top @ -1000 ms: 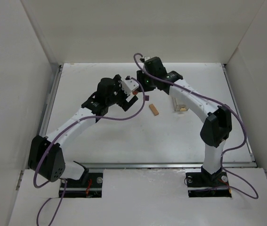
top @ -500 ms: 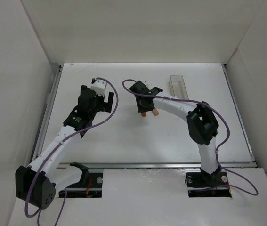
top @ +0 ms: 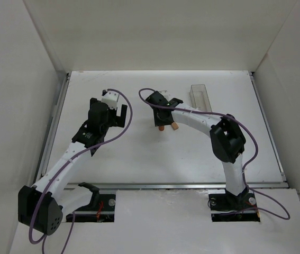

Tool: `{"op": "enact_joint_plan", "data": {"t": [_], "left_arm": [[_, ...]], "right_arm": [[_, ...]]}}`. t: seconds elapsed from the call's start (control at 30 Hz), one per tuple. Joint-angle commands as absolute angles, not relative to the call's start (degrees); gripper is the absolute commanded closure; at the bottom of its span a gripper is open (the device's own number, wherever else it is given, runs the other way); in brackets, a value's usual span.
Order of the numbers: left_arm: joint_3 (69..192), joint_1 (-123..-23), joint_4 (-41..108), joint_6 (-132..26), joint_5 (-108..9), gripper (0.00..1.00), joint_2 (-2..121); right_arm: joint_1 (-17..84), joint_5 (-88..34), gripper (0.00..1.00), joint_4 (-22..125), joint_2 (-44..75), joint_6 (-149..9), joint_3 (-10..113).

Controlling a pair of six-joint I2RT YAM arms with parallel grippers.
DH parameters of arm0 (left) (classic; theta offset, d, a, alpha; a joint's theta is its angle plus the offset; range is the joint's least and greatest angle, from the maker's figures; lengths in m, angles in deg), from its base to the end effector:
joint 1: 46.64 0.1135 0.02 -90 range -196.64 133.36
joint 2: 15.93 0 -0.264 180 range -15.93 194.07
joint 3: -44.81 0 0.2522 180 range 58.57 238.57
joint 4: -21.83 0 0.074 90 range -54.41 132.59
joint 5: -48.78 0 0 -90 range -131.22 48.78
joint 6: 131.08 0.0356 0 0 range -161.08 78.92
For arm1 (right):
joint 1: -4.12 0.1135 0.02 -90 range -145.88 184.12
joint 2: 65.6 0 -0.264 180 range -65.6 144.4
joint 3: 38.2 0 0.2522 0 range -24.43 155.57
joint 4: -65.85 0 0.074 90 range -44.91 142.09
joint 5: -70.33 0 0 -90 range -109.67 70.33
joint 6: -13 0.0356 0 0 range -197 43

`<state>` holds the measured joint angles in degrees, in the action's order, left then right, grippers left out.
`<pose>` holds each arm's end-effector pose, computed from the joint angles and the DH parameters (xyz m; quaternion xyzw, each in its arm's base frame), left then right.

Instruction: Build the wood block tower

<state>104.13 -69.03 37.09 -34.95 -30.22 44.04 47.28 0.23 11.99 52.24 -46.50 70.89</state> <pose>0.2290 -0.0870 0.3093 0.1397 0.7842 -0.0091 0.6045 0.3307 0.2935 0.2132 -0.0649 0.9556 0.0054 0.2873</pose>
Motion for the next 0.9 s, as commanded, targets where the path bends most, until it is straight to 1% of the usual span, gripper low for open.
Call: {"op": "enact_joint_plan", "data": {"t": [0.0,0.03,0.1,0.13,0.17,0.27,0.33,0.4,0.47,0.63,0.73,0.87], "left_arm": [[104.3,-69.0,34.2,-34.8,-29.5,0.0,43.1],[104.3,-69.0,34.2,-34.8,-29.5,0.0,43.1],[104.3,-69.0,34.2,-34.8,-29.5,0.0,43.1],[104.3,-69.0,34.2,-34.8,-29.5,0.0,43.7],[104.3,-69.0,34.2,-34.3,-29.5,0.0,43.7],[104.8,-69.0,34.2,-33.8,-29.5,0.0,43.7],[104.8,-69.0,34.2,-33.8,-29.5,0.0,44.2],[104.8,-69.0,34.2,-33.3,-30.1,0.0,44.2],[105.4,-69.0,34.2,-33.3,-30.1,0.0,44.7],[105.4,-69.0,33.7,-32.7,-29.5,0.0,44.7],[105.4,-68.4,33.1,-32.2,-29.5,0.0,45.2],[105.9,-68.4,33.1,-31.7,-29.5,0.0,45.2]], "right_arm": [[47.9,-1.6,1.0,10.8,53.1,-45.2,69.4],[47.9,-2.1,0.95,10.8,53.1,-45.2,69.4],[47.9,-2.6,0.8,10.8,53.1,-45.8,69.4],[47.9,-2.6,0.71,10.8,53.1,-45.8,69.4],[47.9,-2.6,0.6,10.8,52.4,-45.8,69.4],[47.9,-3.1,0.46,10.8,50.1,-47.1,70.0],[47.4,-4.7,0.43,10.8,48.1,-48.3,71.2],[46.8,-6.0,0.38,10.8,46.6,-49.2,72.1],[45.4,-8.4,0.36,10.8,43.9,-51.3,72.9],[38.2,-14.5,0.36,14.2,38.6,-57.8,68.5],[33.6,-15.0,0.36,14.2,39.5,-61.2,66.2],[32.2,-18.4,0.4,16.3,42.9,-65.1,64.4]]}}
